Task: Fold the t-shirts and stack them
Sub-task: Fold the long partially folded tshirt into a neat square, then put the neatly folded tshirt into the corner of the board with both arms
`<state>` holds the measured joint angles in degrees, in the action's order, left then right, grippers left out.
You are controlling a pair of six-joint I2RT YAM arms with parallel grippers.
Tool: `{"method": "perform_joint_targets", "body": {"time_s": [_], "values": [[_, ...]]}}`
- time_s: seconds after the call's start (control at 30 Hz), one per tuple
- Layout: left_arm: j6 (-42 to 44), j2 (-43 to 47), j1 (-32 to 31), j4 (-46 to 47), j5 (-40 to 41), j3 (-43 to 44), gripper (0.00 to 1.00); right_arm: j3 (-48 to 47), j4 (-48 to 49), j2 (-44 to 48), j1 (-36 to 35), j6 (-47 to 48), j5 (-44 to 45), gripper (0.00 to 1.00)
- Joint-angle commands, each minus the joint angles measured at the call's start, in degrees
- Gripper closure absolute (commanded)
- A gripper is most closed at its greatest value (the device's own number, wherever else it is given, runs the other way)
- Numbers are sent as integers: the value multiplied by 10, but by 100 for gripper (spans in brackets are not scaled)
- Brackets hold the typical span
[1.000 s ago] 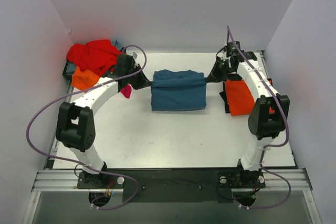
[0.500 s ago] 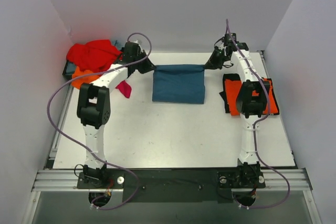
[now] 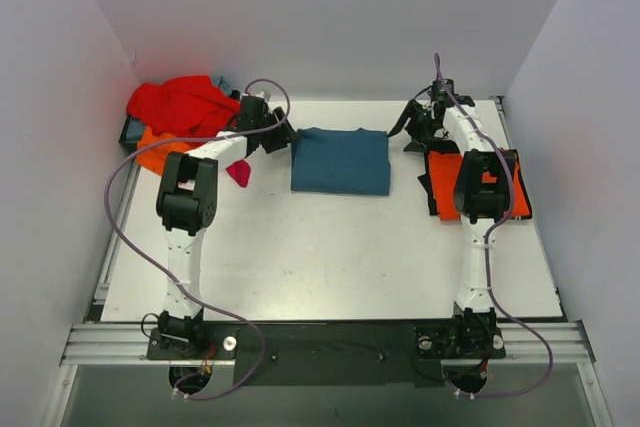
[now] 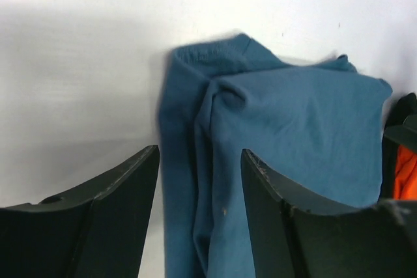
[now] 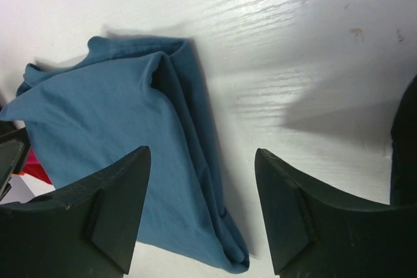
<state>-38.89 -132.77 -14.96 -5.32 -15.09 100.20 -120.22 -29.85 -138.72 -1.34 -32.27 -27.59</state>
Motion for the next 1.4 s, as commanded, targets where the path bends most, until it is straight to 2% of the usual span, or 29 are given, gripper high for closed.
{"method": "perform_joint_targets", "body": {"time_s": [0.0,0.27,0.33,0.63,1.0,1.17,1.2,1.3,1.33,1.37], "values": [[38,85,-4,68,23,-62,39,7,22,38,-16,14,10,41],[31,18,-14,28,20,-11,38,-50,-9,-28,-36,0,50,39],[29,-10,-16,-14,32,24,38,-57,-11,-44,-36,-8,58,39],[-3,-93,-16,-81,51,129,38,-96,-21,-96,-37,-31,76,58],[-58,-136,-15,-27,2,158,43,-119,-19,-106,-48,-31,80,85],[-67,-152,-17,-31,9,177,44,-115,-14,-100,-48,-29,76,87],[-71,-154,-17,-31,9,178,47,-116,-12,-99,-48,-28,76,90],[-79,-166,-17,-22,1,187,87,-115,-11,-97,-48,-28,76,92],[-83,-168,-17,-21,-2,187,100,-115,-9,-96,-48,-28,73,97],[-87,-168,-17,-16,-3,186,100,-113,-9,-94,-48,-28,72,100]]}}
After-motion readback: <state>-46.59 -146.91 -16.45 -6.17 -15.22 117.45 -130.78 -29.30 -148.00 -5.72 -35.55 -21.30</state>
